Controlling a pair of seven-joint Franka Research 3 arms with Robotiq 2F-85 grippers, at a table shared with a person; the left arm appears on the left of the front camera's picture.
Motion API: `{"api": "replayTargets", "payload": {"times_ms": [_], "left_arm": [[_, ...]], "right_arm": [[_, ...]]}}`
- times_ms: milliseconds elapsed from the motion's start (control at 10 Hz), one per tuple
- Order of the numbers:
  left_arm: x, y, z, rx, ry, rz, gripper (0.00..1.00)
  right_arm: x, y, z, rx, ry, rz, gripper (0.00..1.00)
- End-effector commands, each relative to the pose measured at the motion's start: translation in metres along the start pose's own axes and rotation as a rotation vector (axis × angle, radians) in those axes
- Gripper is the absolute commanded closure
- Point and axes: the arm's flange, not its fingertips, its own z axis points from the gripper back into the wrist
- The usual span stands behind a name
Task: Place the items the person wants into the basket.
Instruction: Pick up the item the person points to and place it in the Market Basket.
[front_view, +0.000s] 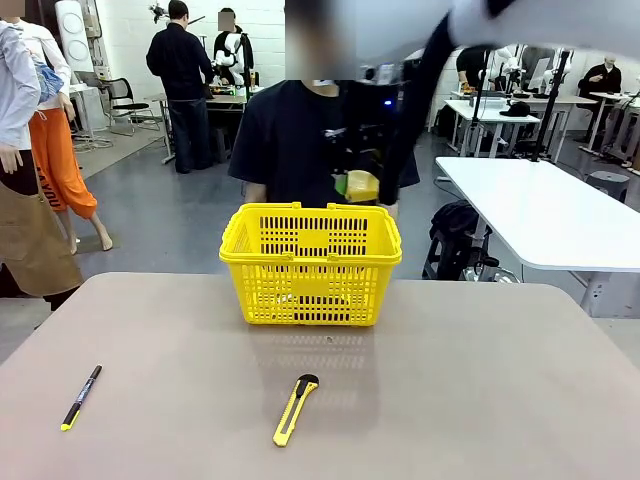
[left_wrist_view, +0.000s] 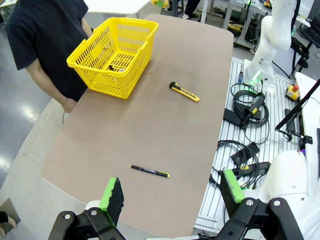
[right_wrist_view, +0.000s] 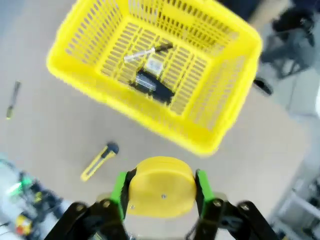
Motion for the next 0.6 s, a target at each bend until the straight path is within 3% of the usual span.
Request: {"api": "replayTargets", "payload": {"times_ms": [0,200,500], "left_arm": [[-0.001,-0.001,0.001,-0.004,-0.019,-0.023,0.0],[-0.001,-0.001,0.001,-0.004,-0.019,-0.023,0.0],[-0.001,-0.001,0.001,-0.004,-0.019,-0.023,0.0]], "right_arm": [[0.066,0.002,-0.023,-0.036,-0.002,0.122,0.35],[0.097,-0.004,-0.043,-0.006,0.022,0.191,0.35],[0.102,0.001,-0.054,0.057,0.124,0.205,0.35]]}}
